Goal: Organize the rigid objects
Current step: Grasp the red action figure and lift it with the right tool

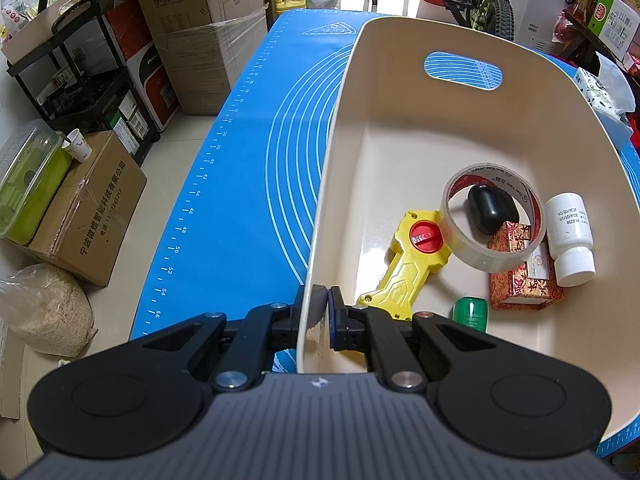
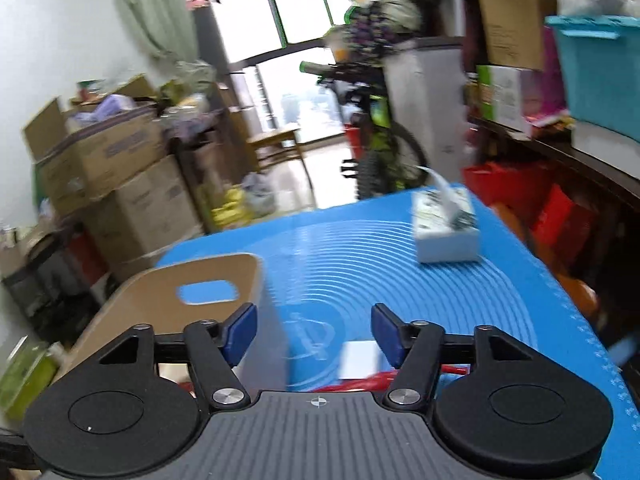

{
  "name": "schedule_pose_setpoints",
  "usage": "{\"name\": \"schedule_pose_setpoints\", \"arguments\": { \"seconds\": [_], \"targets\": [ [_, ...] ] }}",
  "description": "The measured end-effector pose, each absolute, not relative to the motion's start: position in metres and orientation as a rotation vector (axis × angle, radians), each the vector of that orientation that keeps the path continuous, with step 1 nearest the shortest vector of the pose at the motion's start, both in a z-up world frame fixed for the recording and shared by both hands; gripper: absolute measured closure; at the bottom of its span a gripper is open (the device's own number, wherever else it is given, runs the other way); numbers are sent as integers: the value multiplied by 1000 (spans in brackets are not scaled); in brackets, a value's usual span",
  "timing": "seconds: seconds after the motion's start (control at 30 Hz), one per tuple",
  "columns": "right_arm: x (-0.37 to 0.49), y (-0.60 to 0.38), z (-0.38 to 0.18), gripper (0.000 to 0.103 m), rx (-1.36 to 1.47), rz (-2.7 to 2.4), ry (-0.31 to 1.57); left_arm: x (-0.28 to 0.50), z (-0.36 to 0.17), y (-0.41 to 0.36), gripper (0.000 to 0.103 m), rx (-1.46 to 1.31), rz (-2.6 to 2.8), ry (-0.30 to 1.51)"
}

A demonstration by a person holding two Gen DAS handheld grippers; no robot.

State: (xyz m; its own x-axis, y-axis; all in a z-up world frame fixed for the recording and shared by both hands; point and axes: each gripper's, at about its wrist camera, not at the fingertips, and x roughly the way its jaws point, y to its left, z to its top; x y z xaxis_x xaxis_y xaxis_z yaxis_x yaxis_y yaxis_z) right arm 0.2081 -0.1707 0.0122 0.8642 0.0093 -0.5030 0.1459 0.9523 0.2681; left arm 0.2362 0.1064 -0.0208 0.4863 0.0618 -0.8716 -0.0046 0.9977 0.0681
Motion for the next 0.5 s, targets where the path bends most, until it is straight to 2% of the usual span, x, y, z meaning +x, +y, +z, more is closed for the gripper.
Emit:
{"name": "schedule_pose_setpoints", "arguments": {
  "seconds": [0.3,0.5],
  "targets": [
    [232,-195,-48,27,432,-149,703,236,-21,106,92,60,39,1062],
    [244,-205,-71,24,520,-181,734,236,-21,107,92,61,39,1061]
  ]
}}
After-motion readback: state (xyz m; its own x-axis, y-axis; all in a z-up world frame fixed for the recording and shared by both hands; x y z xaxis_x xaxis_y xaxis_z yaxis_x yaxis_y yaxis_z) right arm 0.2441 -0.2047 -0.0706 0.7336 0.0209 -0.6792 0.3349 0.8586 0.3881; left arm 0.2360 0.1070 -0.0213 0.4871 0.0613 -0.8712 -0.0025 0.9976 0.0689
